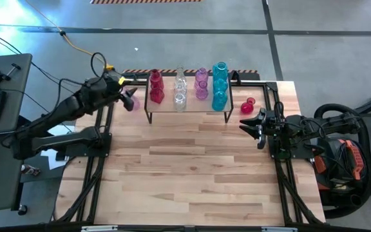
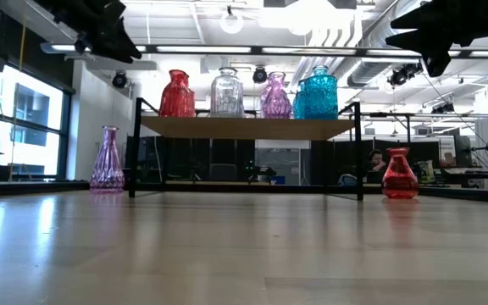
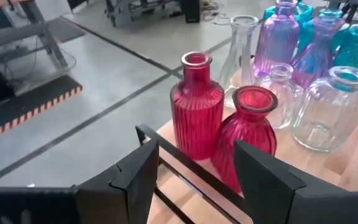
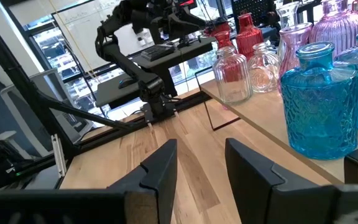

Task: Sort vases onto shelf
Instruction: Put the violet vase on the shelf aligned with the other violet vases

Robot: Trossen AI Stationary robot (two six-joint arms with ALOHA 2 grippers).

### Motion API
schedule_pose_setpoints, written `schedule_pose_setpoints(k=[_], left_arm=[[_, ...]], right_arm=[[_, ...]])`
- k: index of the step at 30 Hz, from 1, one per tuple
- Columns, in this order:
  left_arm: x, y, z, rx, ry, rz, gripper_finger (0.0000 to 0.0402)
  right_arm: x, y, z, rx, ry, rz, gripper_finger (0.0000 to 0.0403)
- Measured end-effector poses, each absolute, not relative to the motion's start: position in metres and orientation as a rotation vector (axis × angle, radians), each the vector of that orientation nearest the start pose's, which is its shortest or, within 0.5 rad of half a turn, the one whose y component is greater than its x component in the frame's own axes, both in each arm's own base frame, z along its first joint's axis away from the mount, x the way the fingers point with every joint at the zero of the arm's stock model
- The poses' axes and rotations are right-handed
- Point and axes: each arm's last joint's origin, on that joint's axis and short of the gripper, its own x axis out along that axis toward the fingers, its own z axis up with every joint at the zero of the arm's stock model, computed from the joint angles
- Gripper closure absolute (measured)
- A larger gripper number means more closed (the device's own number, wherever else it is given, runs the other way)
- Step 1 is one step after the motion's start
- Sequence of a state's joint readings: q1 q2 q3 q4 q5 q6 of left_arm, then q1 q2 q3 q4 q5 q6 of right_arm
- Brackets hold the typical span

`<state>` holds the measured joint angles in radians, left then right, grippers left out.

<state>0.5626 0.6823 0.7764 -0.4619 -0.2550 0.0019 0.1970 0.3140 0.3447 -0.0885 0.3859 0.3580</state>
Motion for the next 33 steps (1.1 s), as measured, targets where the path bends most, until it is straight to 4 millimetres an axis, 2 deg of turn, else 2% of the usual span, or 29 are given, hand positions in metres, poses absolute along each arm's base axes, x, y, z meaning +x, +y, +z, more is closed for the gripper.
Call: schedule_pose_setpoints(k=[3, 7, 14, 19, 23, 29, 33], left_arm=[[0.113, 0.082, 0.321, -0.097, 0.388, 0.812, 0.0206], [0.102, 0.078, 0.313, -0.165, 0.41, 0.849, 0.0206], [0.078, 0.063, 0.284, -0.21, 0.317, 0.87, 0.0206], [0.069, 0.057, 0.261, -0.212, 0.235, 0.883, 0.0206], [0.066, 0.056, 0.242, -0.252, 0.167, 0.931, 0.0206], [0.073, 0.061, 0.213, -0.252, 0.107, 0.917, 0.0206], [0.076, 0.063, 0.196, -0.322, 0.099, 0.921, 0.0206]], right_arm=[[0.106, 0.01, 0.247, 0.34, 0.022, -0.197, 0.0284], [0.106, 0.01, 0.247, 0.34, 0.021, -0.196, 0.0284], [0.106, 0.01, 0.247, 0.34, 0.021, -0.197, 0.0284], [0.106, 0.01, 0.247, 0.34, 0.021, -0.196, 0.0284], [0.106, 0.01, 0.247, 0.34, 0.022, -0.196, 0.0284], [0.106, 0.01, 0.247, 0.34, 0.021, -0.197, 0.0284], [0.106, 0.01, 0.247, 0.34, 0.021, -0.196, 0.0284]])
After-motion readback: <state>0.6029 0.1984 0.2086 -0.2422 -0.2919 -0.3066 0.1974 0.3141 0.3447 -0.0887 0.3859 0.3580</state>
